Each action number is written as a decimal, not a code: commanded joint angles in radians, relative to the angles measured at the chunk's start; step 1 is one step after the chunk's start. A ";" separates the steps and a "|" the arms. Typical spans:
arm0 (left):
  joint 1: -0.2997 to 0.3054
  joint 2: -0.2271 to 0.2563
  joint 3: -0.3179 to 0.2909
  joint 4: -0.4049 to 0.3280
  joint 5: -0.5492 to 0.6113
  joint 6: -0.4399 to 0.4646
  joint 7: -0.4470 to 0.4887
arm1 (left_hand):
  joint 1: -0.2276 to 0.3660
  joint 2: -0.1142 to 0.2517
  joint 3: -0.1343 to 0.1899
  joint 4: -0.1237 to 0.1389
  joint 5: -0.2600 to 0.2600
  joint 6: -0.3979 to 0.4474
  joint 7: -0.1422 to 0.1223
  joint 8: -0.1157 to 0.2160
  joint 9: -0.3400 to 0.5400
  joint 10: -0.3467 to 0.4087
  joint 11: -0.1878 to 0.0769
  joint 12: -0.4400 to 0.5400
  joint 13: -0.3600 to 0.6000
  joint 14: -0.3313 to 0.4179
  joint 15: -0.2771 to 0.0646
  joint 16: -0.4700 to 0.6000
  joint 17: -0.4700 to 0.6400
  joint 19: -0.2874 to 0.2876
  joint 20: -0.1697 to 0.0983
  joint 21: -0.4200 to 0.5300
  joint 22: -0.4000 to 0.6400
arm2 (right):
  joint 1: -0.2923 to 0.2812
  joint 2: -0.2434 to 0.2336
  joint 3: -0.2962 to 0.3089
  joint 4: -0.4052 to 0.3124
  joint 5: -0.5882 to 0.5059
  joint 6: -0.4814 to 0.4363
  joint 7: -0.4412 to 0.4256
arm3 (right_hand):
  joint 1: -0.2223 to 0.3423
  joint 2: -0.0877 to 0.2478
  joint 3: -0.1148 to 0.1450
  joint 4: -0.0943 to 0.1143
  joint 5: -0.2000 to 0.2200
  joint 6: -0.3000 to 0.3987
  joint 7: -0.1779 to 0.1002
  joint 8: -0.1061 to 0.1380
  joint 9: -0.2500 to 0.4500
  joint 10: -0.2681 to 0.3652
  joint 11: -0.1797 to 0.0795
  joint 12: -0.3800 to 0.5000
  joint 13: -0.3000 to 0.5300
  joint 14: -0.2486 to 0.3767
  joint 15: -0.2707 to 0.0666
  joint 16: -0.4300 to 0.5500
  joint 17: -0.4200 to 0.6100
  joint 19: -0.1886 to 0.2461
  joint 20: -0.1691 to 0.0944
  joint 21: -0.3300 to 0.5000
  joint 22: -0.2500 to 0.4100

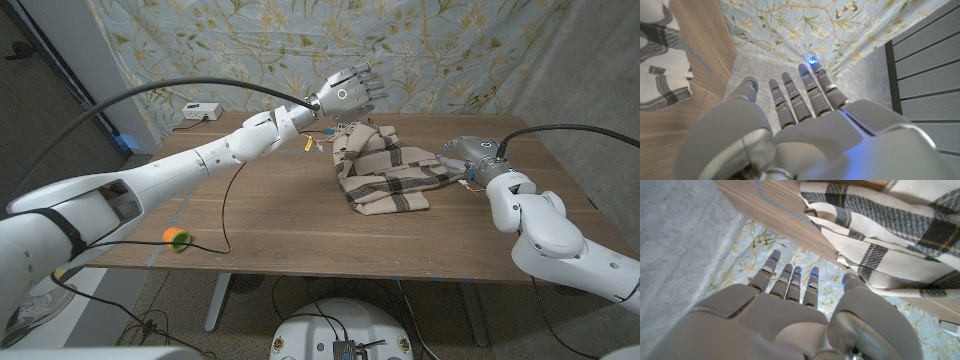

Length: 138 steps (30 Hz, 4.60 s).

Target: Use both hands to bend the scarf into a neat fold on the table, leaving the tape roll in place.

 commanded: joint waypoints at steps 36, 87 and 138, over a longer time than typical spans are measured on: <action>0.007 0.075 -0.087 -0.151 0.179 -0.457 -0.516 | 0.019 -0.262 -0.171 -0.097 0.098 -0.229 0.001 -0.029 0.003 -0.284 0.053 -0.035 0.014 -0.284 -0.060 -0.017 0.004 -0.091 0.087 -0.147 0.011 | 0.019 -0.003 -0.055 -0.006 0.188 0.005 -0.244 | 0.001 0.002 0.016 -0.005 0.004 0.015 -0.001 0.002 0.001 0.014 -0.002 0.004 0.001 0.015 -0.015 0.006 -0.008 0.019 0.002 -0.005 -0.001; -0.137 -0.036 0.180 0.131 0.266 -0.395 -0.283 | 0.148 -0.204 -0.323 -0.012 0.170 -0.176 0.005 -0.038 0.004 -0.280 0.013 -0.025 0.016 -0.258 -0.107 -0.005 0.008 -0.036 0.040 -0.214 0.015 | 0.066 -0.026 -0.068 0.065 0.300 0.067 -0.298 | 0.004 0.006 0.024 -0.019 0.003 0.030 0.000 0.002 0.001 0.024 -0.001 0.003 0.001 0.022 -0.016 0.013 -0.014 0.026 0.001 -0.014 0.000; -0.195 -0.204 0.237 0.502 0.129 -0.033 0.141 | 0.453 0.073 -0.192 -0.036 0.120 0.435 0.019 0.348 0.160 0.216 -0.004 0.114 0.119 0.103 -0.183 0.106 0.099 0.062 -0.012 -0.182 0.026 | 0.094 -0.012 -0.066 0.099 0.334 0.118 -0.301 | 0.002 0.010 0.026 -0.028 -0.001 0.040 0.000 0.001 0.001 0.028 -0.002 0.001 0.001 0.023 -0.017 0.021 -0.014 0.032 -0.003 -0.021 0.000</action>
